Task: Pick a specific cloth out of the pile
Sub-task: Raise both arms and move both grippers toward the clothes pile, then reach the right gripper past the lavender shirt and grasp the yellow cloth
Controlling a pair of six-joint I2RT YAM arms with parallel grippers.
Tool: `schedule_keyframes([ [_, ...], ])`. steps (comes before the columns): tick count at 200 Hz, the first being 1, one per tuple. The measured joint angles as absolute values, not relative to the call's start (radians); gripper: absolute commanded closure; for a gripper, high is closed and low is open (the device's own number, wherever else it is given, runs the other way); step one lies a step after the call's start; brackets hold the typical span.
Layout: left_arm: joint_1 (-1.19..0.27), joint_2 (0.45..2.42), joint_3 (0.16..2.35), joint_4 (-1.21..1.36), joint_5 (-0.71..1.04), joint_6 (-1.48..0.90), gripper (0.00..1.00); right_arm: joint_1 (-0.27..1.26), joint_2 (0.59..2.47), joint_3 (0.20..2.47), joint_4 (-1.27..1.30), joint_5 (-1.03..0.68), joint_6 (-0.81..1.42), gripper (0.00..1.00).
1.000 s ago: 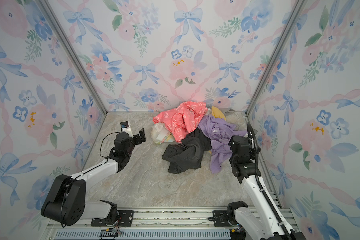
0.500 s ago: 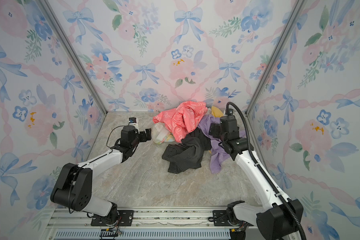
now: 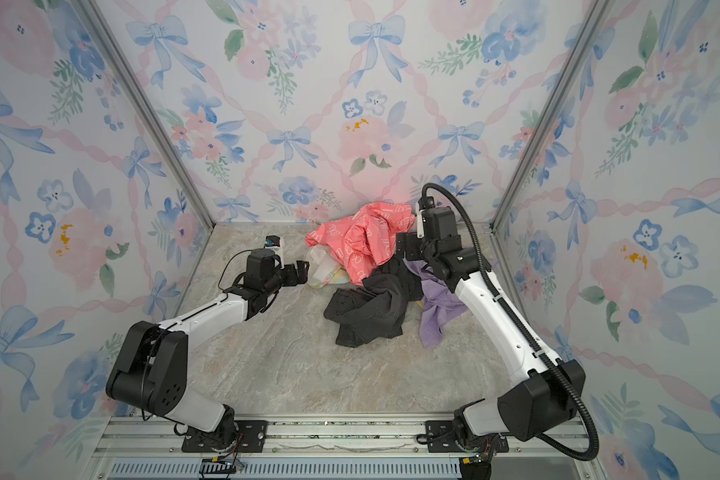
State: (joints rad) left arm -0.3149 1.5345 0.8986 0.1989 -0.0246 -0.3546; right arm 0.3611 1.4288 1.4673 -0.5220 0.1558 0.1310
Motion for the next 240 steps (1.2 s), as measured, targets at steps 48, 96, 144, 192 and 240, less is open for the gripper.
schedule_keyframes([
  [48,-0.466,1.429,0.898,0.178,-0.025,-0.272,0.02,0.331,1.414,1.435,-0.534,0.134,0.118,0.03],
  [96,-0.573,1.407,0.898,0.176,-0.017,-0.21,0.02,0.144,1.331,1.31,-0.519,0.069,0.169,0.03],
  [144,-0.655,1.342,0.897,0.169,-0.023,-0.152,0.02,-0.006,1.292,1.273,-0.506,-0.02,0.264,0.03],
  [192,-0.68,1.312,0.896,0.17,-0.014,-0.13,0.02,-0.084,1.434,1.398,-0.52,-0.151,0.328,0.04],
  [240,-0.681,1.312,0.886,0.172,0.015,-0.13,0.02,-0.086,1.687,1.626,-0.557,-0.231,0.342,0.12],
])
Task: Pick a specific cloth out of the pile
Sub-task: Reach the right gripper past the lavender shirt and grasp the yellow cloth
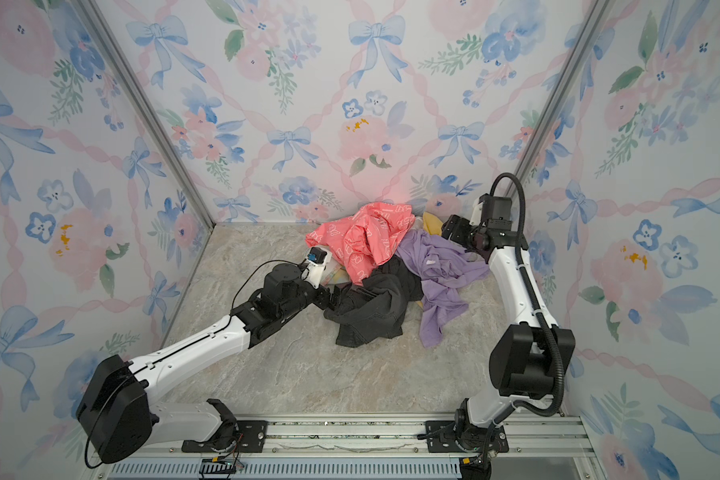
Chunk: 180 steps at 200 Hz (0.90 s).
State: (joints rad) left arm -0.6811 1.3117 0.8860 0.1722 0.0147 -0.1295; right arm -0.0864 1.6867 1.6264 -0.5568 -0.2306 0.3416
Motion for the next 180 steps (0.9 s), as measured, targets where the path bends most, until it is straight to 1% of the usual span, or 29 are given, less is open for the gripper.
schedule_keyframes([
  [13,-0.681,1.312,0.881,0.177,0.017,-0.13,0.02,-0.087,1.756,1.698,-0.575,-0.238,0.338,0.17],
  [31,-0.681,1.312,0.879,0.178,0.017,-0.13,0.02,-0.091,1.85,1.801,-0.603,-0.244,0.321,0.21],
  [80,-0.698,1.311,0.865,0.197,0.021,-0.13,0.02,-0.091,2.079,2.066,-0.714,-0.242,0.256,0.28],
  [99,-0.706,1.311,0.86,0.201,0.046,-0.13,0.02,-0.091,2.17,2.183,-0.762,-0.238,0.22,0.28],
  [119,-0.707,1.312,0.869,0.193,0.073,-0.13,0.02,-0.091,2.237,2.256,-0.795,-0.24,0.192,0.28],
  [155,-0.707,1.322,0.975,0.153,0.101,-0.13,0.02,-0.095,2.363,2.414,-0.847,-0.258,0.151,0.28],
  [180,-0.707,1.322,1.026,0.142,0.13,-0.122,0.02,-0.103,2.411,2.459,-0.856,-0.271,0.129,0.29],
])
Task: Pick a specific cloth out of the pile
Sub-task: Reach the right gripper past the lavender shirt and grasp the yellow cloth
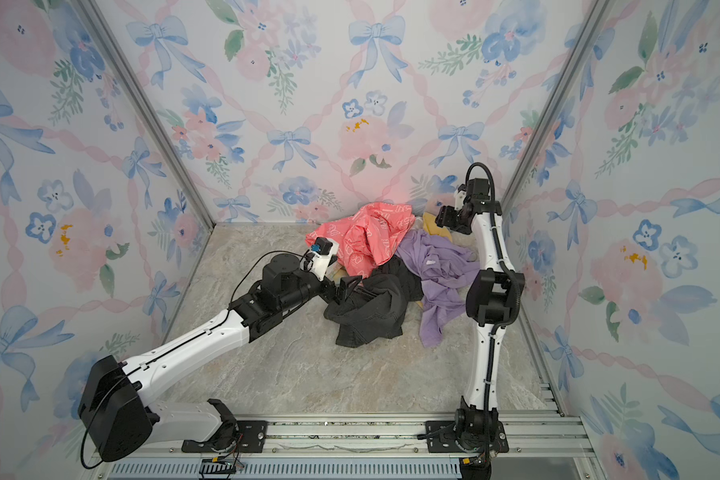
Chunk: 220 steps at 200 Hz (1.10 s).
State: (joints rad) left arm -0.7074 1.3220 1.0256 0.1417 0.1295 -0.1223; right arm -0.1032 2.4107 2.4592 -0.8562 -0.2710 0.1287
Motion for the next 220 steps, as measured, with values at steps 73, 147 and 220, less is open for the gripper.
schedule_keyframes([
  [73,-0.707,1.385,1.056,0.057,0.177,-0.062,0.02,-0.165,2.494,2.461,-0.76,-0.431,0.103,0.35],
  [147,-0.699,1.456,1.069,0.049,0.171,0.009,0.02,-0.189,2.627,2.556,-0.694,-0.563,0.089,0.41],
  [220,-0.677,1.468,1.069,0.046,0.164,0.024,0.03,-0.188,2.63,2.556,-0.646,-0.611,0.084,0.43],
])
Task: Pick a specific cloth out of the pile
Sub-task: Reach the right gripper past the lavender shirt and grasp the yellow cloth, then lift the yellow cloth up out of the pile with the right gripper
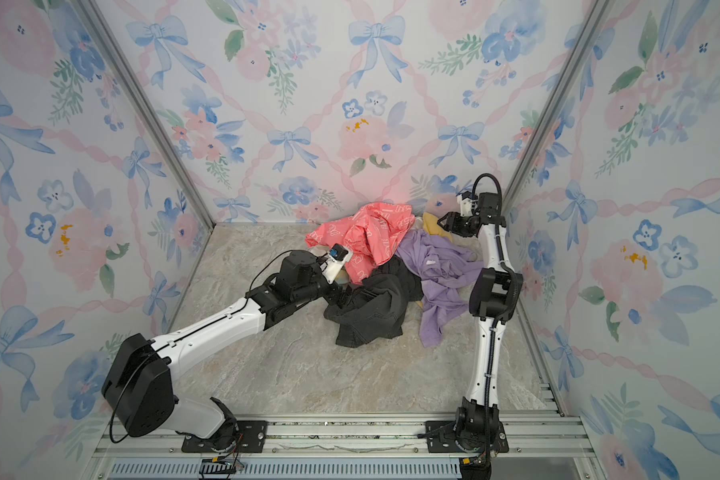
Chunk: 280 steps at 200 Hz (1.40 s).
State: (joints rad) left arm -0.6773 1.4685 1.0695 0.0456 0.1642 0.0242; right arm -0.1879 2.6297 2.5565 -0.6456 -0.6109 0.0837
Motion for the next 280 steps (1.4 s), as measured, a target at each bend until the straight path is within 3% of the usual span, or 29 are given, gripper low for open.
schedule_keyframes([
  [109,-0.674,1.474,1.069,0.047,0.153,0.024,0.03,-0.157,2.673,2.56,-0.645,-0.568,0.06,0.51],
  [128,-0.673,1.48,1.069,0.047,0.152,0.024,0.04,-0.149,2.676,2.56,-0.642,-0.561,0.062,0.64],
  [150,-0.673,1.487,1.069,0.049,0.147,0.023,0.04,-0.141,2.691,2.588,-0.635,-0.552,0.066,1.0],
  [230,-0.673,1.489,1.069,0.051,0.141,0.023,0.05,-0.137,2.69,2.57,-0.577,-0.509,0.089,1.0],
  [280,-0.662,1.489,1.067,0.061,0.138,0.023,0.05,-0.143,2.582,2.5,-0.516,-0.483,0.135,1.0],
])
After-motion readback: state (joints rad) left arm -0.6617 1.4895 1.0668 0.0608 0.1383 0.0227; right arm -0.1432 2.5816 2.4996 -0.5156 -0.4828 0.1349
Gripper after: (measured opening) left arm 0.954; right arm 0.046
